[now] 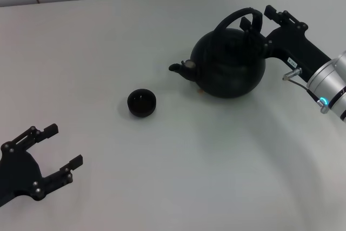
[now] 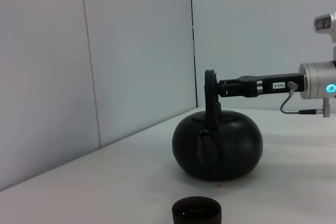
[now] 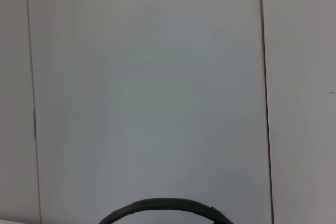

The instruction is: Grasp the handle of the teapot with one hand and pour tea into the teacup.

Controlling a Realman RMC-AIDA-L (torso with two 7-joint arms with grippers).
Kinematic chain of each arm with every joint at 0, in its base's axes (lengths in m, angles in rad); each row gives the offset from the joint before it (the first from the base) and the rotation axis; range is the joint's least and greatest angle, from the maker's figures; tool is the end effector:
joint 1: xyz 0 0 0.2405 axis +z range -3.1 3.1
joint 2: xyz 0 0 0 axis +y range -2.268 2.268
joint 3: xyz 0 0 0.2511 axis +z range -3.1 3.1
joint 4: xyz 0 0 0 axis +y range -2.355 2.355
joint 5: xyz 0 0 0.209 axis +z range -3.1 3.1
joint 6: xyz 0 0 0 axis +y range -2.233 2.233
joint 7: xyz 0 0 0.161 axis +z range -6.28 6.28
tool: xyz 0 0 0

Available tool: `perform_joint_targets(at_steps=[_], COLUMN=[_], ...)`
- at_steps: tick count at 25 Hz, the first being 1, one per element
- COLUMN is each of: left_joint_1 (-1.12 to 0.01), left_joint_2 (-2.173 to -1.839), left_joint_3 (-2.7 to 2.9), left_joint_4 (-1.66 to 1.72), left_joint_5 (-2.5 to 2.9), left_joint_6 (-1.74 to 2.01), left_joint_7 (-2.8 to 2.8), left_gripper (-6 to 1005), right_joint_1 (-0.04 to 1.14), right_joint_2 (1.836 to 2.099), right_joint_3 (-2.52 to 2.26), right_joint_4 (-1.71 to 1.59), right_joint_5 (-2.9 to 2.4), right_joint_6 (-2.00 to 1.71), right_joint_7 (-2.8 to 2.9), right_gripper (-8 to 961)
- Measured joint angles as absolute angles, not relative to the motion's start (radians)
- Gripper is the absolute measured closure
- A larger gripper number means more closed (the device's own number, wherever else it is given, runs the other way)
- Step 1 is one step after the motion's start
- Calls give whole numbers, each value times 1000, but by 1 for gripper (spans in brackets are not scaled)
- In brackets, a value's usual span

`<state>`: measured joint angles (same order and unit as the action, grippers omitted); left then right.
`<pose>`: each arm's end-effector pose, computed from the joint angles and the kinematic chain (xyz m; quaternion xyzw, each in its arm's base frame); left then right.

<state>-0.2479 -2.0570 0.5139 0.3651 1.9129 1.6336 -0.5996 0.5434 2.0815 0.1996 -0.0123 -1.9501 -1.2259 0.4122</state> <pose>-0.3306 0.2301 -0.0225 -0.9154 -0.0981 -0.2754 0.2768 0.2980 0.3534 -0.0322 -0.7811 0.2124 0.3203 0.4921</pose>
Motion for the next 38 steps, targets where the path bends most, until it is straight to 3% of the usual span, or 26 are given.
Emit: perform_joint_targets(at_steps=[7,13,22,28,38], left_joint_1=[-247,-245,-242,-243,-248], left_joint_2=[-2057,-2057,-2057,-2057,-2057], left_joint_3=[514,514,516,519,520], left_joint_4=[365,365,365,365,365], left_joint_5=[1913,1913,1913,1916,1918], left_joint_6=[1636,1639,1639,1639,1642], left_joint_7=[-597,-597,-595,-598,-603], left_gripper=[201,201,200,201,200], right_joint_1=[537,517,397,348,336], right_joint_2=[2082,2082,2076,2072,2043], right_joint_3=[196,193,185,105,-237], right_joint_4=[-15,-16,-24,-182,-419], right_joint_5=[-1950,-1950,-1962,-2030,-2079], right_joint_6=[-1234,-1253,-1470,-1621,-1695], right_joint_7=[410,409,392,618,870], right_gripper=[287,275,258,246,227])
